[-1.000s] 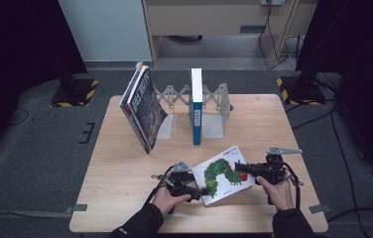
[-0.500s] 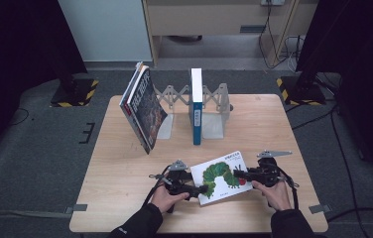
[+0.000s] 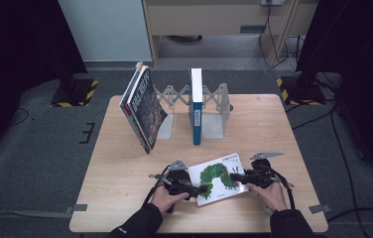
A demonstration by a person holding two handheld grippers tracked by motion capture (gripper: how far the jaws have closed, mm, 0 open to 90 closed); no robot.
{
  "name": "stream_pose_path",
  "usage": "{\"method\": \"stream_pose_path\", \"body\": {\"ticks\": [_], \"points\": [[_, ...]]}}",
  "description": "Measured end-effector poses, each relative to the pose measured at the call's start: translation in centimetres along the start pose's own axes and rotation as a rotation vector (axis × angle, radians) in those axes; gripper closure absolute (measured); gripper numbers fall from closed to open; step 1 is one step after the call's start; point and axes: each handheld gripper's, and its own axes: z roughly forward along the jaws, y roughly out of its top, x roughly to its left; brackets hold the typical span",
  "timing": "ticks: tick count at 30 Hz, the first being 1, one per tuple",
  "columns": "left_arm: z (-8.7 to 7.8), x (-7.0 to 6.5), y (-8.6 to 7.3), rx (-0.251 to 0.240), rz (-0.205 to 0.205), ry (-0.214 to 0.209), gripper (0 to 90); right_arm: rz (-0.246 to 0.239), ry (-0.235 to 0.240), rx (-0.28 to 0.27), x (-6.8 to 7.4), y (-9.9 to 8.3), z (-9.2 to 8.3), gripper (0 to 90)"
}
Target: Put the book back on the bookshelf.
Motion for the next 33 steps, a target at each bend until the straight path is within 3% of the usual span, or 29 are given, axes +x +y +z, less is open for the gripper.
{"method": "stream_pose_path", "body": {"ticks": [4,6,17,19,27,30,33], "points": [[-0.10,0.02,-0.01,0.000,0.004,0.018,15.3,-0.012,0.000,-0.005,0.07,-0.01,0.08,59.7],[-0.25,0.14,-0.03,-0.004,-0.002,0.033,22.9,-0.012,-0.002,-0.008,0.20,0.01,0.07,58.3],[-0.39,0.26,-0.10,-0.012,-0.020,0.033,25.4,-0.083,-0.062,-0.014,0.59,0.06,0.03,46.3],[-0.41,0.28,-0.12,-0.013,-0.022,0.034,26.3,-0.113,-0.089,-0.020,0.62,0.02,0.12,45.1],[-0.48,0.34,-0.17,-0.018,-0.032,0.036,28.1,-0.119,-0.123,-0.026,0.63,0.01,0.09,39.1],[-0.50,0.37,-0.18,-0.020,-0.037,0.037,28.7,-0.119,-0.128,-0.053,0.52,0.06,-0.02,36.1],[-0.50,0.36,-0.19,-0.020,-0.037,0.037,28.7,-0.104,-0.137,-0.038,0.23,-0.02,-0.03,33.4]]}}
